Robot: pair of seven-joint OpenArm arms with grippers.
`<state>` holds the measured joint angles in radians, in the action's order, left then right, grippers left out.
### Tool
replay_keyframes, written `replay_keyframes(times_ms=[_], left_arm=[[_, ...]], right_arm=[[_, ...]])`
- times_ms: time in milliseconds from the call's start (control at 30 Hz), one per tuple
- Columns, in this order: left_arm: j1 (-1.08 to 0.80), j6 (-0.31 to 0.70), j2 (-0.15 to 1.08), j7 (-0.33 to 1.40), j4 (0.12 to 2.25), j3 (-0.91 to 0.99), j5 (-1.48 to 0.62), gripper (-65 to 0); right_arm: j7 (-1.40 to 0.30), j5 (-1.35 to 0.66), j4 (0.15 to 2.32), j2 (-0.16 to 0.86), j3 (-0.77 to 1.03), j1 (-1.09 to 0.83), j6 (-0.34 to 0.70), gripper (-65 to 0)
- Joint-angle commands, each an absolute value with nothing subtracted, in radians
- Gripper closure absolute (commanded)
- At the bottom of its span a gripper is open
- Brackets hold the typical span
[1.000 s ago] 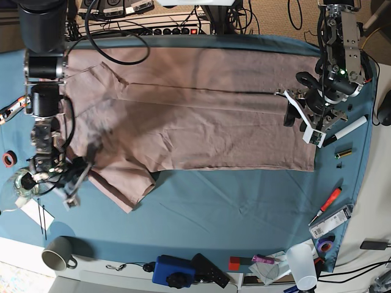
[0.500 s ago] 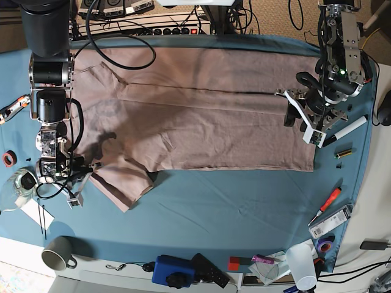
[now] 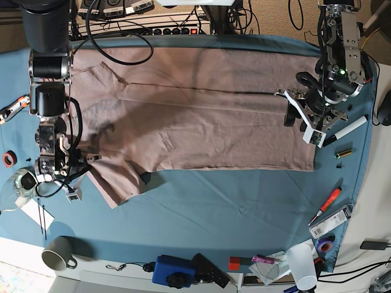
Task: Fold the T-shirt properly
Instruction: 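Pull the sleeve corner inward with the right gripper, left gripper holding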
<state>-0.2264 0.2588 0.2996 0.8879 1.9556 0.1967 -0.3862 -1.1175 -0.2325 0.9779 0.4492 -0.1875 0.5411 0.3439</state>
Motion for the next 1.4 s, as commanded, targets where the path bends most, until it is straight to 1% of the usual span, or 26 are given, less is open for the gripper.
replay_keyframes(times_ms=[0,167,367,533,733,800,833,900,933,967,1100,1200,1300,1367], left_arm=[[-0.216,0.259,0.31,0.863,1.972,0.199,-0.396,-26.2],[-0.216,0.258,0.31,0.853,1.972,0.199,-0.396,-26.2],[-0.216,0.259,0.31,0.845,1.972,0.199,-0.396,-26.2],[-0.216,0.259,0.31,0.845,1.972,0.199,-0.396,-26.2],[-0.216,0.258,0.298,0.845,1.972,0.199,-0.396,-26.2],[-0.216,0.259,0.286,0.845,1.972,0.199,-0.396,-26.2],[-0.216,0.259,0.278,0.845,1.972,0.199,-0.396,-26.2],[-0.216,0.259,0.265,0.845,1.972,0.199,-0.396,-26.2],[-0.216,0.259,0.261,0.845,1.972,0.199,-0.396,-26.2],[-0.216,0.259,0.256,0.845,1.972,0.199,-0.396,-26.2],[-0.216,0.259,0.247,0.845,1.972,0.199,-0.396,-26.2],[-0.216,0.259,0.247,0.845,1.972,0.199,-0.396,-26.2],[-0.216,0.259,0.247,0.845,1.972,0.199,-0.396,-26.2],[-0.216,0.259,0.247,0.846,1.972,0.199,-0.396,-26.2]], right_arm=[[-1.125,-0.25,1.024,0.483,-0.182,0.553,0.344,0.0],[-1.184,-0.362,1.232,0.574,-0.181,0.434,0.345,0.0],[-1.215,-0.347,1.475,0.661,-0.171,0.267,0.345,0.0],[-1.167,-0.34,1.531,0.651,-0.089,0.175,0.346,0.0],[-1.182,-0.313,1.531,0.646,-0.01,0.186,0.35,0.0],[-1.183,-0.313,1.531,0.646,0.007,0.186,0.381,0.0],[-1.184,-0.313,1.531,0.646,0.01,0.186,0.397,-4.3],[-1.173,-0.314,1.531,0.646,0.01,0.186,0.413,-15.7],[-1.159,-0.314,1.531,0.645,0.01,0.186,0.414,-19.8],[-1.142,-0.313,1.531,0.646,0.01,0.186,0.414,-21.5],[-1.042,-0.313,1.53,0.64,0.01,0.197,0.4,-21.6],[-1.008,-0.313,1.496,0.635,0.01,0.242,0.38,-21.5],[-0.959,-0.315,1.367,0.619,0.008,0.329,0.381,-21.5],[-0.923,-0.315,1.258,0.604,0.007,0.39,0.4,-21.5]])
